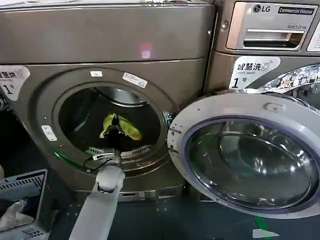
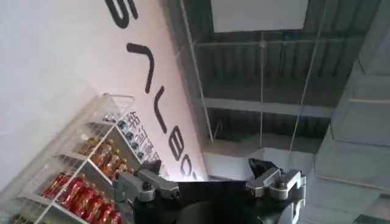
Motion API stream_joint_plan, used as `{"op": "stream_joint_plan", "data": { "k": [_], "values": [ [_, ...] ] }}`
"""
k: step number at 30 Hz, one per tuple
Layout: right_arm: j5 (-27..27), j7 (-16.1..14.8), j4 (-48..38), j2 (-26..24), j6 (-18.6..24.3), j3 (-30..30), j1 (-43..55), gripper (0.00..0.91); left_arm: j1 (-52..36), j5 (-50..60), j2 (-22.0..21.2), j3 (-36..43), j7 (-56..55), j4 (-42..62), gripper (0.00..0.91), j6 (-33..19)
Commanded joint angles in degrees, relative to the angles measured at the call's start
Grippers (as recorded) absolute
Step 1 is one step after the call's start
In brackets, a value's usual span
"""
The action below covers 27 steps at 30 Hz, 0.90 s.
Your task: Grasp the clothes from the dryer.
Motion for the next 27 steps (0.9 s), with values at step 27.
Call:
{"op": "stream_joint_plan", "data": {
  "k": [27],
  "values": [
    [0.1,-1.5,0.4,0.2,-0.9,0.6,0.2,0.907,-1.7,0.2,-0.4,-0.2,-0.2,1.9,0.0,-0.4]
  ]
}}
